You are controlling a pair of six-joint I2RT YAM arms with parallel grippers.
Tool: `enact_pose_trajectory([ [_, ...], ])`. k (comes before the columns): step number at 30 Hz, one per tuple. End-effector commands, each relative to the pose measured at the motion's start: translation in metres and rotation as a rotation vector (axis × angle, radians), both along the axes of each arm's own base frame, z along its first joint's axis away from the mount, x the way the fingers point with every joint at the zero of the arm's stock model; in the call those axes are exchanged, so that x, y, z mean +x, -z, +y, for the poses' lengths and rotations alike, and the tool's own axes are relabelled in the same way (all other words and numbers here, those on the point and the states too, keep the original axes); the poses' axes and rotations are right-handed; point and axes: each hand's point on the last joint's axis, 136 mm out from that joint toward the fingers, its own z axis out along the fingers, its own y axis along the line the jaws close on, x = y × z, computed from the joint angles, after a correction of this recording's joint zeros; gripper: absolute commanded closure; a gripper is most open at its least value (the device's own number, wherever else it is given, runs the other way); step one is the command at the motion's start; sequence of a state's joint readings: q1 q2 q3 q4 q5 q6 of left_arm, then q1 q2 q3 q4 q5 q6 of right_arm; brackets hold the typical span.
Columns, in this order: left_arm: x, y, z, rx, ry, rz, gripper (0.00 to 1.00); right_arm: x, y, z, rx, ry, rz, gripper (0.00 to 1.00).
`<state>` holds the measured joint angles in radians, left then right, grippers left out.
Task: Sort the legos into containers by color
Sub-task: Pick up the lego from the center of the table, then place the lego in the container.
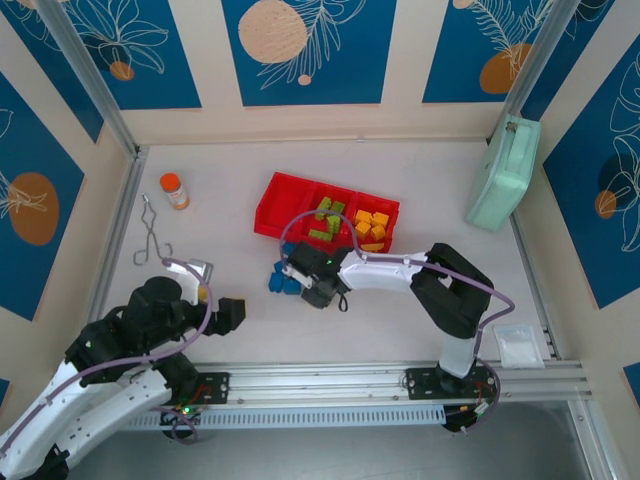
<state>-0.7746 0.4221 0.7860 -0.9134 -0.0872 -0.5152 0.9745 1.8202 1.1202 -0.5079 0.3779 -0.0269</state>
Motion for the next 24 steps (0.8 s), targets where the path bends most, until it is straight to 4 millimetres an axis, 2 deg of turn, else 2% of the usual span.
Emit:
enact_pose_trajectory([
  [1, 0.003, 0.001, 0.001, 0.011, -0.007, -0.013, 0.01, 0.001, -0.02, -0.005, 0.0, 0.019, -0.036, 0.71],
  [5, 0.004, 0.002, 0.002, 0.015, -0.016, -0.012, 0.01, 0.002, -0.056, -0.007, 0.071, 0.039, -0.088, 0.76],
  [9, 0.005, 0.004, 0.003, 0.027, -0.027, -0.005, 0.01, 0.013, -0.106, -0.016, 0.208, 0.117, -0.131, 0.78],
  [12, 0.006, 0.004, 0.003, 0.031, -0.027, -0.001, 0.01, 0.035, -0.148, -0.038, 0.335, 0.238, -0.163, 0.78],
  [16, 0.007, 0.006, 0.004, 0.041, -0.038, 0.004, 0.01, 0.077, -0.191, -0.085, 0.549, 0.472, -0.142, 0.78],
  [19, 0.009, 0.008, 0.007, 0.055, -0.057, 0.008, 0.01, 0.109, -0.198, -0.117, 0.644, 0.618, -0.138, 0.78],
  [24, 0.01, 0.012, 0.004, 0.072, -0.05, 0.029, 0.01, 0.148, -0.172, -0.139, 0.671, 0.752, -0.063, 0.79],
])
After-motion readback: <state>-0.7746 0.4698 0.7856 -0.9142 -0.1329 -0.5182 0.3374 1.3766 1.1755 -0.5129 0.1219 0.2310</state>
